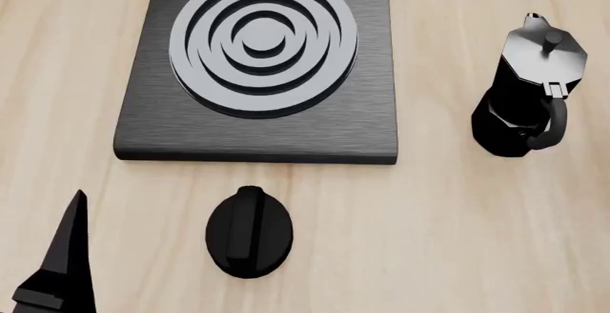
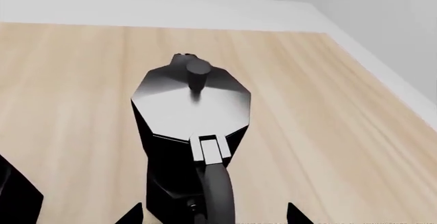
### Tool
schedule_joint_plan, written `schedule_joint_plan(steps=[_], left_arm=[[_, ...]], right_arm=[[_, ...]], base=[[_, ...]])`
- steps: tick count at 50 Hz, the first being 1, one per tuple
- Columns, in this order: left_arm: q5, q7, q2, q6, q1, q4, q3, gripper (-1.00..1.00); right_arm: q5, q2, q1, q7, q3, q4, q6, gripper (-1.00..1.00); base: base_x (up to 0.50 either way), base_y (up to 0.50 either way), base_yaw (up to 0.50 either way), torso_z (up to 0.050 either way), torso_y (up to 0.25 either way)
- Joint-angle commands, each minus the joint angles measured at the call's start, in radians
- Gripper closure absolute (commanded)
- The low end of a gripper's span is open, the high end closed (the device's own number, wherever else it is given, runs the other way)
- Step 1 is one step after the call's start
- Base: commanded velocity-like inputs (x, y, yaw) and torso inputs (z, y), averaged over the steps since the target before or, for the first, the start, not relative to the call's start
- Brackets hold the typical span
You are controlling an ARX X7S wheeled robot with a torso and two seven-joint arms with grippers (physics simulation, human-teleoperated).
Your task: Put the right moka pot on the stove.
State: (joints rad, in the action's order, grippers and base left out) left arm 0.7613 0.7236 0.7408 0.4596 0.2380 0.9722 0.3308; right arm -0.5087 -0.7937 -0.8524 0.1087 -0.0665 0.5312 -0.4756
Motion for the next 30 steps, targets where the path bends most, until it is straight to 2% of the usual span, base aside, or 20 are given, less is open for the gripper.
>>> schedule_joint_plan(steps=[1, 10, 11, 18, 26, 30], left_arm=[[-0.005, 0.002, 0.004, -0.006, 0.000, -0.002, 0.007, -1.00], [-0.002, 0.007, 0.007, -0.009, 0.003, 0.001, 0.009, -1.00], [0.000, 0.007, 0.007, -0.008, 0.004, 0.001, 0.008, -1.00], [0.002, 0.008, 0.009, -0.012, 0.006, 0.000, 0.011, -1.00], [0.001, 0.010, 0.011, -0.015, 0.007, 0.001, 0.014, -1.00], [-0.005, 0.006, 0.011, -0.022, 0.004, -0.003, 0.018, -1.00]], right_arm=[[0.033, 0.025, -0.044, 0.012, -0.027, 0.083, 0.034, -1.00], [0.063, 0.043, -0.090, 0.023, -0.039, 0.173, 0.096, -1.00], [0.056, 0.044, -0.087, 0.012, -0.027, 0.167, 0.098, 1.00], [0.042, 0.032, -0.075, 0.013, -0.030, 0.108, 0.050, 1.00], [0.043, 0.034, -0.054, 0.020, -0.026, 0.111, 0.079, 1.00], [0.014, 0.014, -0.035, 0.000, -0.008, 0.023, 0.022, 1.00]], base=[[0.00, 0.00, 0.00, 0.000, 0.000], [0.00, 0.00, 0.00, 0.000, 0.000], [0.00, 0.00, 0.00, 0.000, 0.000], [0.00, 0.00, 0.00, 0.000, 0.000], [0.00, 0.00, 0.00, 0.000, 0.000], [0.00, 0.00, 0.00, 0.000, 0.000]])
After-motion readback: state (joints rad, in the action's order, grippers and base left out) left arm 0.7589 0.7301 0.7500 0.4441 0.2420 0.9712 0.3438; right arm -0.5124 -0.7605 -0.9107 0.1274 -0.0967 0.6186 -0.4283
